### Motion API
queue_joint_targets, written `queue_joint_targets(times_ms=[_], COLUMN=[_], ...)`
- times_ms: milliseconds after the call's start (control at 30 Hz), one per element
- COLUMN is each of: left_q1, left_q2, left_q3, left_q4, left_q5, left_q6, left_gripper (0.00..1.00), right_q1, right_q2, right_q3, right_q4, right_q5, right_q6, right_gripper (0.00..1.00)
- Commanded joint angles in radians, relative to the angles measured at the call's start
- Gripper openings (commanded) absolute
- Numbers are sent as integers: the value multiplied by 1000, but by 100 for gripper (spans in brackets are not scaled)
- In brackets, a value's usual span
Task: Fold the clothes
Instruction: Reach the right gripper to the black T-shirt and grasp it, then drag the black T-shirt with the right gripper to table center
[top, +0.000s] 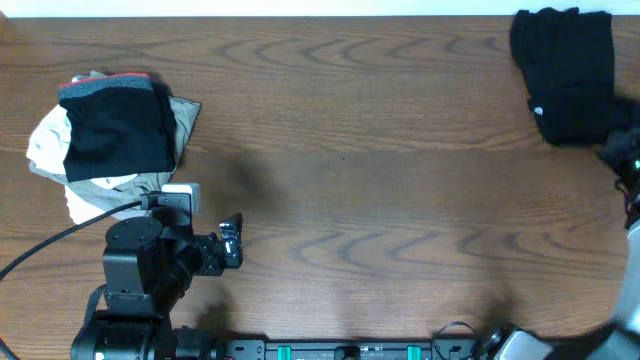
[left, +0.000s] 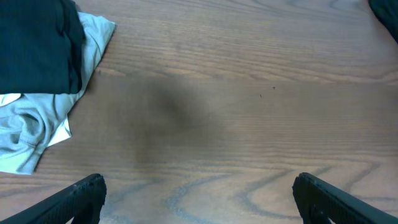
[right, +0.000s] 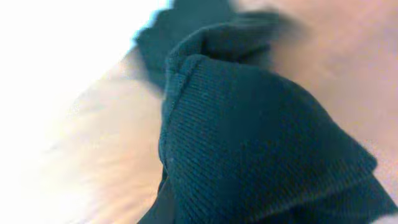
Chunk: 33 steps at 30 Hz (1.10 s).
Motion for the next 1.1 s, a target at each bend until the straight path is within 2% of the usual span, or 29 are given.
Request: queue_joint_targets(times_ms=[0,100,233,300,367,433,467,600,667,733,900,1067], left_q1=[-4,-4,-4,-4,-4,-4,-4,-4,-4,-4,-4,-4], left_q2=[2,2,2,2,2,2,2,2,2,2,7,32], left_q3=[16,16,15,14,14,14,14,14,14,14,14,14], left_q4=[1,0,0,0,0,0,0,1,1,1,28,42], left_q5=[10,10,10,10,10,10,10,10,10,10,68,96], left_q6=[-6,-6,-6,-6,-6,-6,-6,-6,-6,-6,-6,-10], left_gripper=[98,98,98,98,98,98,98,98,98,98,98,98], right_q1=[151,333,546,629,708,755,765,755,733,715,655,631], right_q2=[-159,-269,-313,-302,-276,-243,-229,-178,-160,-150,-127,-75], right_q3=[32,32,31,27,24,24,24,24,24,24,24,23], right_q4=[-77,-149,-212,-242,-262,-280,-290,-305,-297,-293,-322,-388], right_q5=[-127,-98,-8,-3,-3,16,58,353,465,484,486,335], right_q6=[-19,-23,-23,-35,-100,-207,-231,-145,-111,-113,-98,-113], right_gripper=[1,3,17,14,14,22,28,34,47,51,52,55])
